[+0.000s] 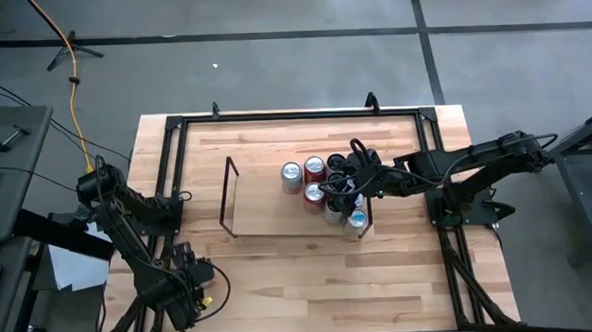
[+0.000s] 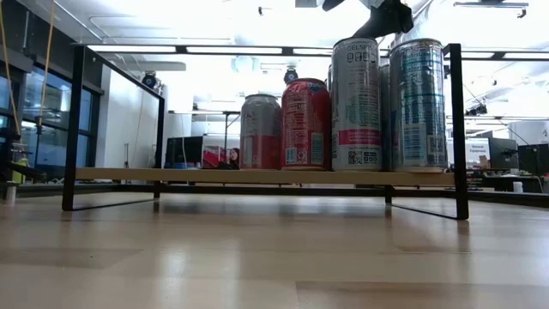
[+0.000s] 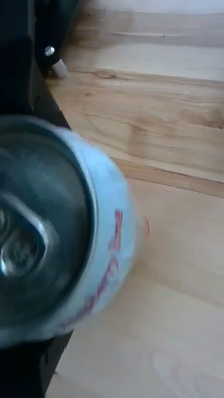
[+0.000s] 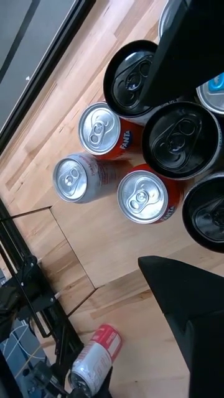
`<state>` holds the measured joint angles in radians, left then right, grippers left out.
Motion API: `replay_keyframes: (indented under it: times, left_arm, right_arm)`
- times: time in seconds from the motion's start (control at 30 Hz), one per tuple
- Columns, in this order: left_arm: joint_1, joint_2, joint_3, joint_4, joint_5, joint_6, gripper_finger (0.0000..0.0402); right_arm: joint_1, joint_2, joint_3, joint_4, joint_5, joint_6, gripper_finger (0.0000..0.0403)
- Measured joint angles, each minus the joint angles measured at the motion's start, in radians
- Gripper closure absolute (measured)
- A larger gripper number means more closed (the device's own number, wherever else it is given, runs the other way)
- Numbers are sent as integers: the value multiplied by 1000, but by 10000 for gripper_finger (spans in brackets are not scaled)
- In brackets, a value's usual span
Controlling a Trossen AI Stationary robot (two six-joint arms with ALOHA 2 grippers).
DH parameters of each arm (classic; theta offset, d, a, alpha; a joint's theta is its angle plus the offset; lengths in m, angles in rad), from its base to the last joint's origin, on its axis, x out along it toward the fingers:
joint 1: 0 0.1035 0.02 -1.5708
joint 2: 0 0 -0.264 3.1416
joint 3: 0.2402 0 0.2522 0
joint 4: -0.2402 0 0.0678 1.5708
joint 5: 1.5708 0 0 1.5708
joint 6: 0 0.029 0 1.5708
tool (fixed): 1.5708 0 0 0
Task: Place canned beverage on shelf
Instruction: Put the pink soda can aligned with the other pink soda can on the shelf
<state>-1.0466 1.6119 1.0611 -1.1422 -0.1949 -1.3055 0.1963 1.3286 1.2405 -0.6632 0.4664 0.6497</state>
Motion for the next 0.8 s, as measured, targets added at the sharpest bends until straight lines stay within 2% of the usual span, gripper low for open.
replay_keyframes:
  times: [0.13, 0.6, 0.8]
  left_arm:
    - [0, -2, 2, 0, 7, -18, 158]
    - [5, -61, -1, -15, 33, -81, 158]
    - [5, -122, -1, -15, 61, -80, 158]
  right_arm:
    - [0, 0, 0, 0, 0, 0, 4]
    - [0, 0, 0, 0, -2, 4, 4]
    - [0, 0, 0, 0, 37, 10, 4]
